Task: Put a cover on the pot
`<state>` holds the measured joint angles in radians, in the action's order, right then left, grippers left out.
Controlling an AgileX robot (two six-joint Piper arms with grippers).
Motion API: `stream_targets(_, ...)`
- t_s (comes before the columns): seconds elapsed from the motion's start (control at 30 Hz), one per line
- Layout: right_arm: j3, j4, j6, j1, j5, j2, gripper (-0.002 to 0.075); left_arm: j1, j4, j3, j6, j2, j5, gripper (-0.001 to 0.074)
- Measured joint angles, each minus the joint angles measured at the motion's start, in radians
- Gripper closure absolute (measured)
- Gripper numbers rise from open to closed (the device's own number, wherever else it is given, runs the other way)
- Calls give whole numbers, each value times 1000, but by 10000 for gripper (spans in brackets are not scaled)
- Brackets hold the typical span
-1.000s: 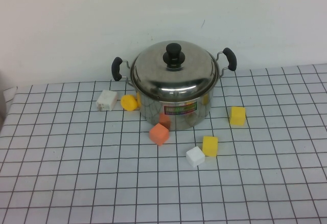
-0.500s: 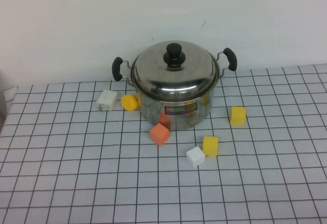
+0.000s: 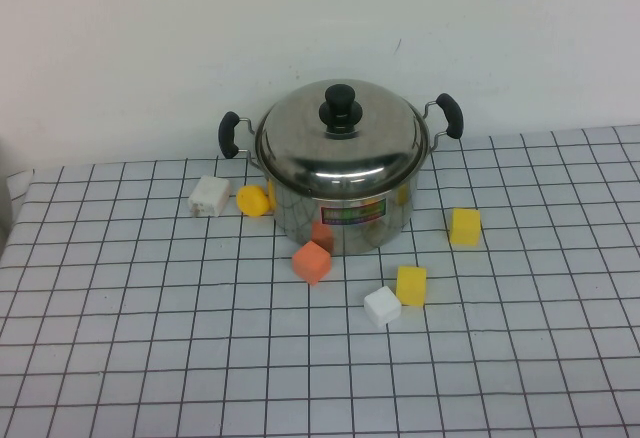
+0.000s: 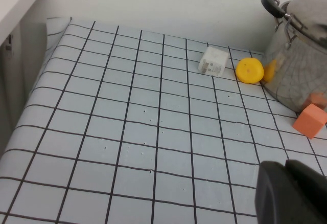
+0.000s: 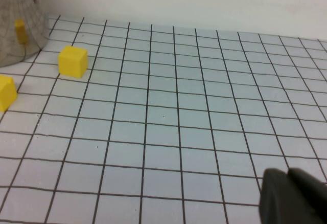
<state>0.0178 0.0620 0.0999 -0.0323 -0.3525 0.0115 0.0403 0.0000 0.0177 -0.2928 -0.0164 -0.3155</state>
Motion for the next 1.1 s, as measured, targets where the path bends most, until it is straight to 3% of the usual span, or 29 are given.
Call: stream_targets(1.1, 0, 0, 0, 0, 0, 0, 717, -4, -38, -2, 2, 0, -6, 736)
